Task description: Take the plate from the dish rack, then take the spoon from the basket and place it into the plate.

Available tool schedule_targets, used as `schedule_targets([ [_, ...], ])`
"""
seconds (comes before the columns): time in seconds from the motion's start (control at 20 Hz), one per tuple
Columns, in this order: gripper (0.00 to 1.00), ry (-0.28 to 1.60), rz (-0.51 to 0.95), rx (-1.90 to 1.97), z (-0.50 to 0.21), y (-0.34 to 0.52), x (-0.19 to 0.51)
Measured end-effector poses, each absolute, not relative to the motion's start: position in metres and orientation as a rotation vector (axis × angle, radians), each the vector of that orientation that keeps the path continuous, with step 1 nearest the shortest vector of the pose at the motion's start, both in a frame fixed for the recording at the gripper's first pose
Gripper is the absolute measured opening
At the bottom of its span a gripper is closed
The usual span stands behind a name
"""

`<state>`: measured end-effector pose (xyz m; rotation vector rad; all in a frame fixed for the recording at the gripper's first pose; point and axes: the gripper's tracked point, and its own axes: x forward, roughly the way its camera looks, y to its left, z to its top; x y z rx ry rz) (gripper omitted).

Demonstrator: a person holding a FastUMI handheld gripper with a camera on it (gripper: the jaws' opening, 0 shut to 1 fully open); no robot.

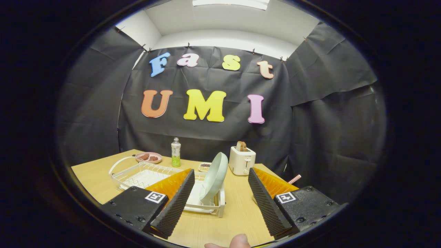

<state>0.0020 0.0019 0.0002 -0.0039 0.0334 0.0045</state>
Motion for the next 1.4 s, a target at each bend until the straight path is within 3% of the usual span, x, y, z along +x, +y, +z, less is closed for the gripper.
schedule_targets([
  [0.4,1.0,0.058,0.003,0.009,0.004,-0.009,0.008],
  [1.05,1.0,0.152,0.147,-0.023,0.085,-0.022,0.044],
  [1.4,1.0,0.282,0.205,-0.049,0.087,0.008,0.089],
])
